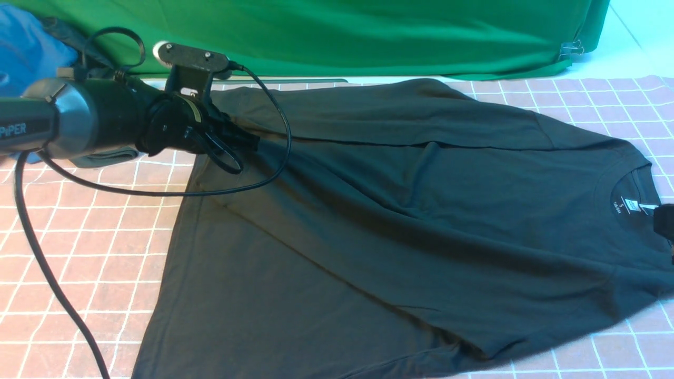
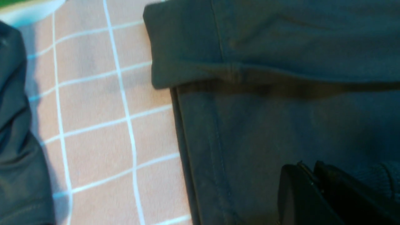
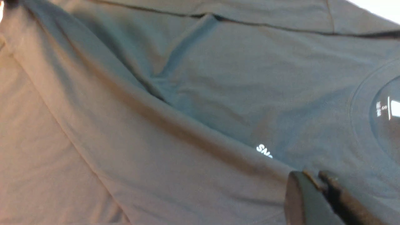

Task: Fold a long-sleeved shirt over a pink coffee tablecloth.
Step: 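Fold the left side of the black T-shirt inward over its body, then fold the left side of the dark shirt inward over its body with the left gripper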

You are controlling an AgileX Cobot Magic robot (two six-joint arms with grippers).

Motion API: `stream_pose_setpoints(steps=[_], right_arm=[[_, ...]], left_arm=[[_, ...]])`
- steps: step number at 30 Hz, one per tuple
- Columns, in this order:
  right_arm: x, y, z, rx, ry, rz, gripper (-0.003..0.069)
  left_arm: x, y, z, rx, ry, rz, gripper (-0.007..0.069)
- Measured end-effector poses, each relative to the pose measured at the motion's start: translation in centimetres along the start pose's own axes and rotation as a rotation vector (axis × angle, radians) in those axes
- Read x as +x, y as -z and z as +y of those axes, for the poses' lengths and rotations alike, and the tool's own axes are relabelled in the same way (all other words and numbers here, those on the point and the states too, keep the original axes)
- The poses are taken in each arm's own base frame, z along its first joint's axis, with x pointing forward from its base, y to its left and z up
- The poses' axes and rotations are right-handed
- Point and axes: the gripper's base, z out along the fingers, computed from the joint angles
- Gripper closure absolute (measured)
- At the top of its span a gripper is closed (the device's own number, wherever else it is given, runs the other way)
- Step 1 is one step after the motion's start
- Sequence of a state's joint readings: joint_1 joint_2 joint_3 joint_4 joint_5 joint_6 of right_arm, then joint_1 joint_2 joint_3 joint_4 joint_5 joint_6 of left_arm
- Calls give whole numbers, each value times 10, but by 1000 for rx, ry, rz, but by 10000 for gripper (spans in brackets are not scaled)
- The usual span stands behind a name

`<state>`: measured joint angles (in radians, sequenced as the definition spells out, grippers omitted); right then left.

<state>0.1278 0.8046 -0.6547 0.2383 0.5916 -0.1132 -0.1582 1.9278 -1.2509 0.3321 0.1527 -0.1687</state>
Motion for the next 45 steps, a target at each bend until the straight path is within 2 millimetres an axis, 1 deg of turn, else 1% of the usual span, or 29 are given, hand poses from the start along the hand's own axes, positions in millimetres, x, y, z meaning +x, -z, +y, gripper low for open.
stream_pose_setpoints(steps=[4,5,8,11,12,15,19,22,24,25,26,27,30,32,34,35,36,42,45], right_arm=[[0,0,0,-1,-4,-3,568],[0,0,0,-2,-6,-3,568],[0,0,1,-7,-13,-5,568],[-1,0,1,-14,-25,-8,568],[-1,0,1,-15,-26,-8,568],[-1,0,2,-24,-39,-10,568],[-1,0,3,-29,-48,-11,568],[-1,0,3,-38,-61,-11,568],[-1,0,4,-49,-78,-12,568],[-1,0,4,-49,-80,-12,568],[-1,0,5,-53,-84,-13,568],[-1,0,5,-53,-86,-13,568],[-1,0,5,-55,-88,-13,568],[-1,0,5,-56,-89,-12,568],[-1,0,5,-57,-89,-5,568],[0,0,5,-58,-89,0,568],[0,0,5,-59,-89,5,568],[1,0,6,-61,-89,15,568],[1,0,6,-61,-87,15,568]], left_arm=[[-3,0,-1,6,0,-33,476],[-4,0,-1,7,2,-38,430],[-3,0,0,3,-17,-40,351],[-4,0,6,-9,-1,-39,318],[-5,0,8,-15,22,-39,319],[-16,4,26,-53,213,-43,331],[-43,18,58,-110,509,-14,419],[-62,24,65,-96,562,66,476],[-72,21,65,-73,585,129,503],[-74,19,65,-65,596,146,507],[-75,10,64,-51,618,188,506],[-78,6,64,-39,633,207,505],[-76,-16,63,-29,650,250,498],[-74,-29,64,-31,652,249,472],[-73,-41,67,-35,655,234,426],[-70,-49,68,-38,658,222,384],[-69,-53,70,-41,659,209,363],[-54,-82,81,-70,653,166,179],[-47,-92,82,-73,666,158,123]])
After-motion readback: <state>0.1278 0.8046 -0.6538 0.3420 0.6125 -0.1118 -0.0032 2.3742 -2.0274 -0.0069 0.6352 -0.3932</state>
